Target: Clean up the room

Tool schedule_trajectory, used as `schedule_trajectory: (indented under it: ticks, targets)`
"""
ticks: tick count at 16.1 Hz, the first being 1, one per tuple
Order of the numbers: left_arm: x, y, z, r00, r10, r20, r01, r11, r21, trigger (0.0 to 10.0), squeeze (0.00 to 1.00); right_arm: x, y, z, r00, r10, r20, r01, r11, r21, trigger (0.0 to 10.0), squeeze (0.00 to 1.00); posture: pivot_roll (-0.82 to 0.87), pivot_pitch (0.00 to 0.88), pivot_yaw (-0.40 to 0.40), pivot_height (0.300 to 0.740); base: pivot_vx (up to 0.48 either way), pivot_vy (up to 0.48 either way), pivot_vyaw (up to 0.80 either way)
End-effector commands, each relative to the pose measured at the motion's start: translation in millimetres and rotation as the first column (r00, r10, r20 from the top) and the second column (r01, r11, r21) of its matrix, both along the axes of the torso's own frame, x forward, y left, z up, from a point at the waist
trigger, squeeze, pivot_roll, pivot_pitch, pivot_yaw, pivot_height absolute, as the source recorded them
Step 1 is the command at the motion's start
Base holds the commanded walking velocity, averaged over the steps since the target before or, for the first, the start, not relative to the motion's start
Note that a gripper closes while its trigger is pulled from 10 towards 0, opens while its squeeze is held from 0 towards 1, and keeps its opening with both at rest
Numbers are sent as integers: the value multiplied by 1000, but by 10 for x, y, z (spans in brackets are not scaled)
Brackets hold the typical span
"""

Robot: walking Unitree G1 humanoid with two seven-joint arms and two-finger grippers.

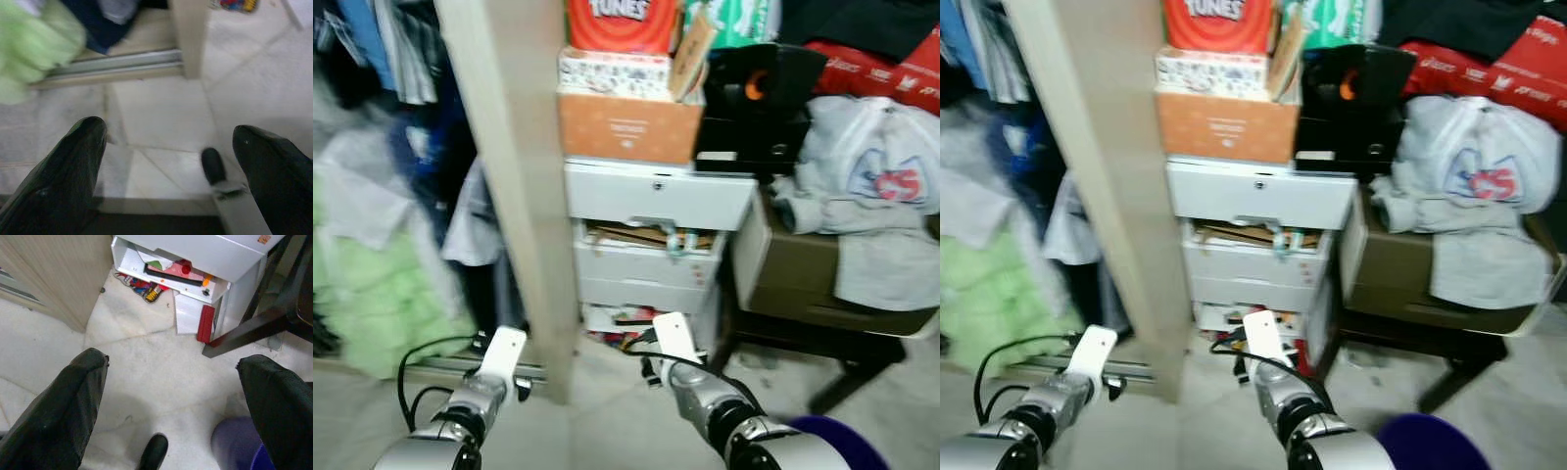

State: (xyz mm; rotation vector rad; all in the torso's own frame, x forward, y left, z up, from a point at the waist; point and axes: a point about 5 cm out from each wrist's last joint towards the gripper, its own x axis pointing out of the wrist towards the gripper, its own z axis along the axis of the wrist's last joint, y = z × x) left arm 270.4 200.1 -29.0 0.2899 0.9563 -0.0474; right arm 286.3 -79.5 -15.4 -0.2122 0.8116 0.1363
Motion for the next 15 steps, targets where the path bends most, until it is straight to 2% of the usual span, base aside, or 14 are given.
schedule_trajectory:
  ticks: [1, 7, 15]
  targets:
    - [10, -80, -6, 1000, -23, 0, 23, 1000, -17, 10000, 0, 37, -61, 23, 1000, -7, 14, 7, 1000, -19, 10000, 0, -19, 0, -12, 740, 0, 0, 0]
    - [63, -122, 33, 999, -1, 37, 5, 996, -91, 10000, 0, 54, -55, 39, 1000, 9, 23, -8, 1000, -30, 10000, 0, -23, 0, -14, 740, 0, 0, 0]
    - [93, -140, 55, 999, -7, 43, 11, 995, -97, 10000, 0, 71, -53, 56, 999, 24, 28, -22, 999, -43, 10000, 0, -20, 0, -18, 740, 274, 0, 0]
